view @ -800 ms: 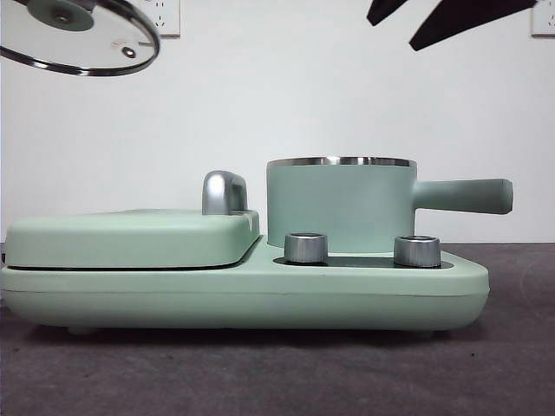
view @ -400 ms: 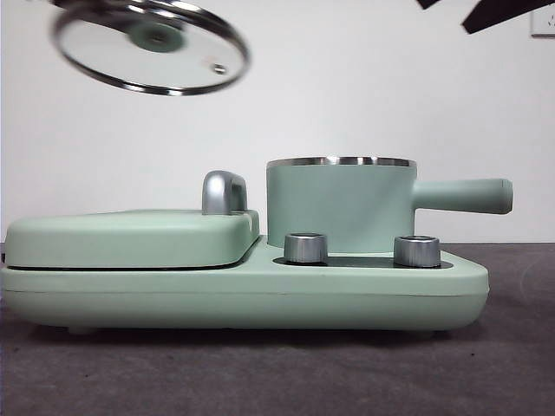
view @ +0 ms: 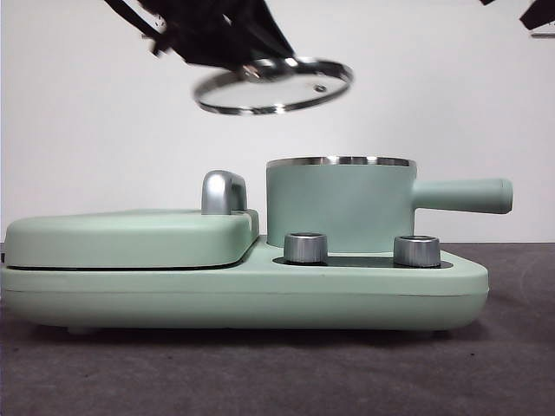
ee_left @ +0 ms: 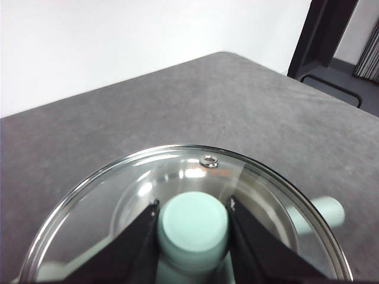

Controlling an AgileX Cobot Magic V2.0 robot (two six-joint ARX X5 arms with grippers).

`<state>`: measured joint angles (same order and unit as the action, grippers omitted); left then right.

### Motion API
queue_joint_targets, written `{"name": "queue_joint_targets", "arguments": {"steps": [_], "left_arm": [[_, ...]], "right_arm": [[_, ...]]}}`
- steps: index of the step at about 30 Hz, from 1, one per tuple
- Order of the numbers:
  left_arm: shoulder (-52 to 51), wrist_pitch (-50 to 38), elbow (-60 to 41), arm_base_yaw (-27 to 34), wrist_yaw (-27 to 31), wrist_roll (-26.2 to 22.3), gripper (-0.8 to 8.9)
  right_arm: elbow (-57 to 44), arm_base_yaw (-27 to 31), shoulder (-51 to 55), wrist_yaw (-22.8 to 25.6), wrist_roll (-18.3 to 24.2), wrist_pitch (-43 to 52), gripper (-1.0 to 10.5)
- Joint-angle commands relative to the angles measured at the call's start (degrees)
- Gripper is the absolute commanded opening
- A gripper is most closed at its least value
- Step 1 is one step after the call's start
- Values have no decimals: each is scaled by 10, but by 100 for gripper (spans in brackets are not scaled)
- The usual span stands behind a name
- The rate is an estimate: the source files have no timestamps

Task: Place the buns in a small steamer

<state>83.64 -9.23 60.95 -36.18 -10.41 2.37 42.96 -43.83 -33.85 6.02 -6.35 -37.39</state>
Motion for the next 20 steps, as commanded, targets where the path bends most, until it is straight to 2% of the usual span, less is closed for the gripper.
{"name": "queue_joint_targets", "arguments": {"steps": [1, 9, 20], "left_arm": [[37, -60, 17, -11, -1, -5, 11], [115, -70, 68, -25, -1, -60, 11], [159, -70, 107, -38, -1, -64, 10]], "right_arm": [[3, -5, 3, 1, -8, -14, 307], [3, -5, 4, 1, -7, -47, 307], [3, -5, 4, 1, -7, -47, 307]]}}
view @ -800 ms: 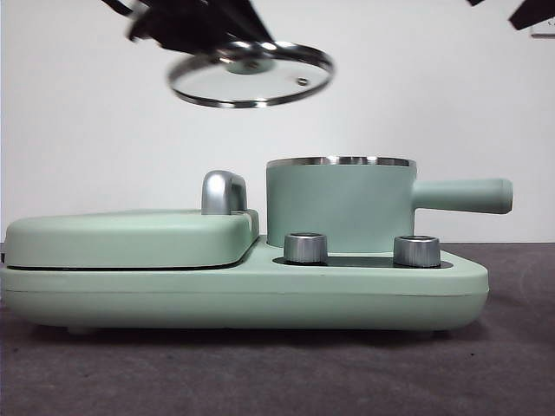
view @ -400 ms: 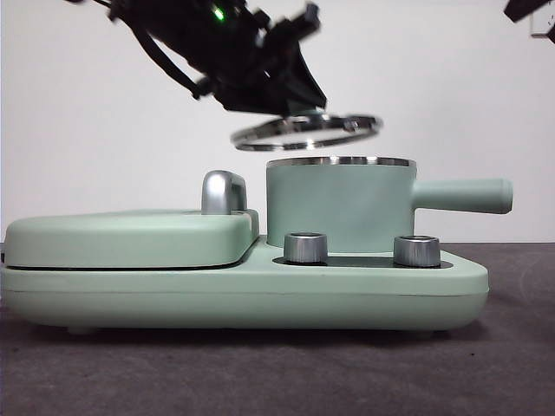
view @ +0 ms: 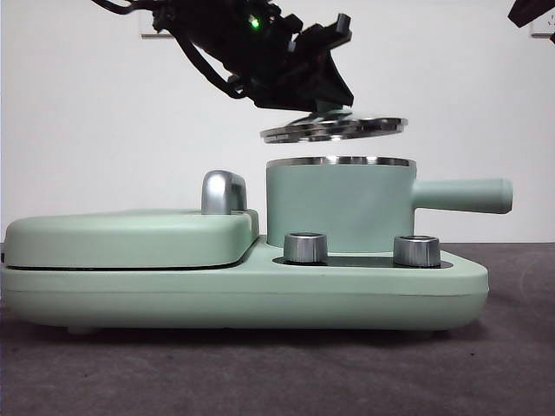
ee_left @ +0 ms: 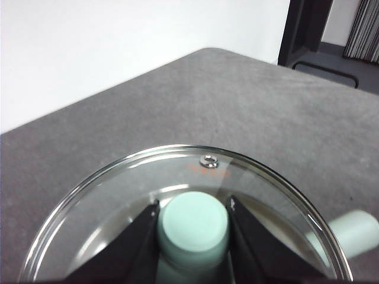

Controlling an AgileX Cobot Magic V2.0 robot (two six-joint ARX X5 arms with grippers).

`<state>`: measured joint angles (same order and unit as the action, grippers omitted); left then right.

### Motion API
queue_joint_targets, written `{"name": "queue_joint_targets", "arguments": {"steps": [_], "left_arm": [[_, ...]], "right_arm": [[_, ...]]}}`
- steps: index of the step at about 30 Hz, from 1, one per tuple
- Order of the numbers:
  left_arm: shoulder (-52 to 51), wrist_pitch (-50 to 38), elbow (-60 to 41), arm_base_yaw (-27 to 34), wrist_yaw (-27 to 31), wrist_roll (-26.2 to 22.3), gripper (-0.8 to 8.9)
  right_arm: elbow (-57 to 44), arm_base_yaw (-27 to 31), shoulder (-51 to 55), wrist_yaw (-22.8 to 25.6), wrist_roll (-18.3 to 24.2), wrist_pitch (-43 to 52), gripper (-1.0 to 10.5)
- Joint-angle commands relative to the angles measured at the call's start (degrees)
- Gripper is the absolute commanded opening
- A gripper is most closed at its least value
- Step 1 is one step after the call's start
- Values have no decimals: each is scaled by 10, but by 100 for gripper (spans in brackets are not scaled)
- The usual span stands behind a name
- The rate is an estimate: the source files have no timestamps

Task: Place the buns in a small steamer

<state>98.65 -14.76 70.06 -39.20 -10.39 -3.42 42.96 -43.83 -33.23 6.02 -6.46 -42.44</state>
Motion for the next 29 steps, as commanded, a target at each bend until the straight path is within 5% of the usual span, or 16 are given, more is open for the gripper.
{"name": "queue_joint_targets", "arguments": {"steps": [1, 29], "left_arm": [[9, -14, 16, -9, -1, -9, 10], [43, 5, 16, -13, -1, -23, 10]], "right_arm": [[3, -5, -2, 1, -6, 4, 307], [3, -5, -2, 1, -7, 4, 307]]}}
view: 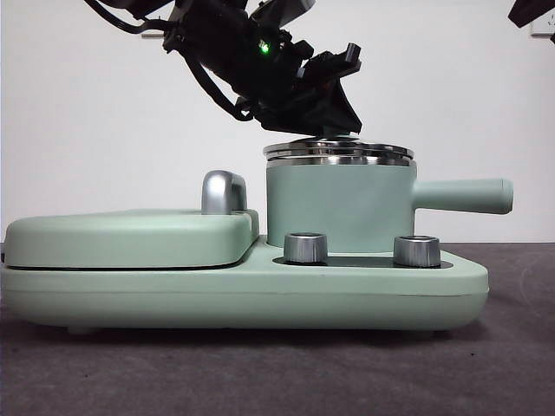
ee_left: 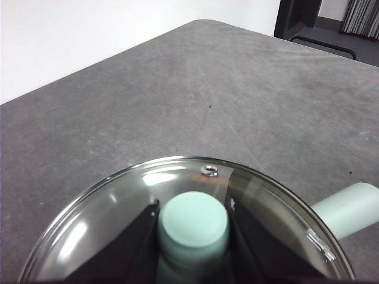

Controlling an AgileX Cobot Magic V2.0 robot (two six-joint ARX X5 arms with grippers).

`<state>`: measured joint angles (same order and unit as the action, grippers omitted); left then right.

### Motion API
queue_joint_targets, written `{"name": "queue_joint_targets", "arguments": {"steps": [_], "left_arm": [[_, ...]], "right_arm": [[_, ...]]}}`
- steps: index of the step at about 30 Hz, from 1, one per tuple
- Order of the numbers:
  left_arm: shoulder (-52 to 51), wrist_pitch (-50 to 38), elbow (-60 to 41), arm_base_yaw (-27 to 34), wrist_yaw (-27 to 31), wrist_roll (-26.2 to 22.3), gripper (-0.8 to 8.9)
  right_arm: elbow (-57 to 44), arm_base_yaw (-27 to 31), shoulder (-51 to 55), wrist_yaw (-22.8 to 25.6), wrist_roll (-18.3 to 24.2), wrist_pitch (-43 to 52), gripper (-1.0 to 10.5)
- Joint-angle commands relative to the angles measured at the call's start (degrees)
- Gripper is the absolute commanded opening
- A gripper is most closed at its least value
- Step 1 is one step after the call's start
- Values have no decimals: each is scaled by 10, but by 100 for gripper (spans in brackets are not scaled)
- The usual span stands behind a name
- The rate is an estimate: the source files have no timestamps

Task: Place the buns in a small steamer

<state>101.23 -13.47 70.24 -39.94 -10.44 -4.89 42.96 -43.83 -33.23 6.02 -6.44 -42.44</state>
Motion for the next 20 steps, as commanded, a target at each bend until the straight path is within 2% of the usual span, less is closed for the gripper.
{"name": "queue_joint_targets", "arguments": {"steps": [1, 14, 20], "left_arm": [[19, -7, 14, -6, -1, -9, 10], [21, -7, 14, -6, -1, -11, 10], [21, -10, 14, -9, -23, -10, 10]], "right_arm": [[3, -5, -2, 1, -7, 4, 307], [3, -5, -2, 1, -7, 4, 307], [3, -5, -2, 1, -7, 4, 307]]}}
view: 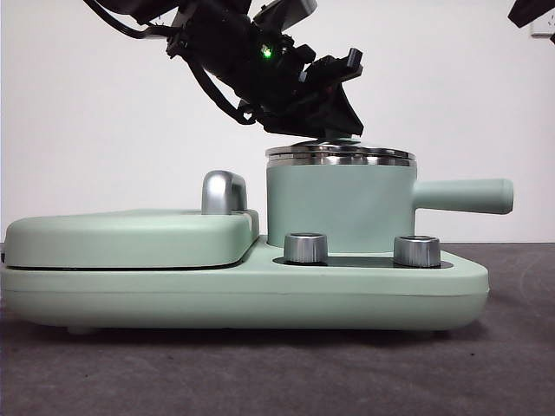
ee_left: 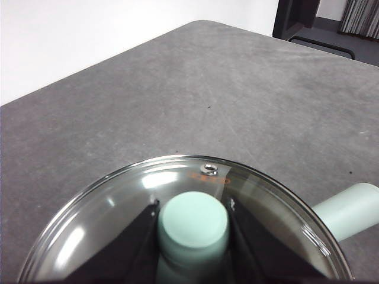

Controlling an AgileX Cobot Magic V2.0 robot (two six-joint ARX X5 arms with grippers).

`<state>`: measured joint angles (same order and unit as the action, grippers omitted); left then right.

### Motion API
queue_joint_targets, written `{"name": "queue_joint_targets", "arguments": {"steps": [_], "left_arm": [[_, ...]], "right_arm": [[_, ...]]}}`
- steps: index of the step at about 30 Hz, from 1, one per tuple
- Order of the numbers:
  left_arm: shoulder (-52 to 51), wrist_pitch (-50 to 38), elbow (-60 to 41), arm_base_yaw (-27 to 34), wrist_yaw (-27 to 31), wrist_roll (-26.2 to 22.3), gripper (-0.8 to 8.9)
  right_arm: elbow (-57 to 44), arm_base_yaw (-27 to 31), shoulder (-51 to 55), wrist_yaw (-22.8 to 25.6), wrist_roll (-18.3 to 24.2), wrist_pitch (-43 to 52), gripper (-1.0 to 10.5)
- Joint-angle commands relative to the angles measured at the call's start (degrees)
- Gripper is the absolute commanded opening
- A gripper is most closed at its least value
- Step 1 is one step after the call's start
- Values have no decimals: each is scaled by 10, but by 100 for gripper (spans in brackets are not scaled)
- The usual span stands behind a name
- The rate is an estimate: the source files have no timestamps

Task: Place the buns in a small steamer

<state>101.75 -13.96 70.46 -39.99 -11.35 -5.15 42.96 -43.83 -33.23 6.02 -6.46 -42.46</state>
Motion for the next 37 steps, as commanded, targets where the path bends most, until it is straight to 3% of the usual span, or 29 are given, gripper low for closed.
{"name": "queue_joint_targets", "arguments": {"steps": [1, 14, 19, 25, 29, 37], "left_arm": [[16, -5, 12, -8, -13, -7, 10], [16, 28, 12, -8, -13, -6, 20], [13, 23, 12, -8, -13, 9, 242], [-11, 44, 12, -6, -13, 22, 256], [-50, 97, 12, 0, -13, 53, 323], [-156, 304, 12, 25, -13, 108, 322]], "right_arm": [[3, -5, -2, 1, -6, 4, 307], [3, -5, -2, 1, -6, 4, 307], [3, -5, -2, 1, -6, 4, 307], [3, -5, -2, 1, -6, 4, 307], [3, -5, -2, 1, -6, 4, 307], [3, -5, -5, 1, -6, 6, 308]]}}
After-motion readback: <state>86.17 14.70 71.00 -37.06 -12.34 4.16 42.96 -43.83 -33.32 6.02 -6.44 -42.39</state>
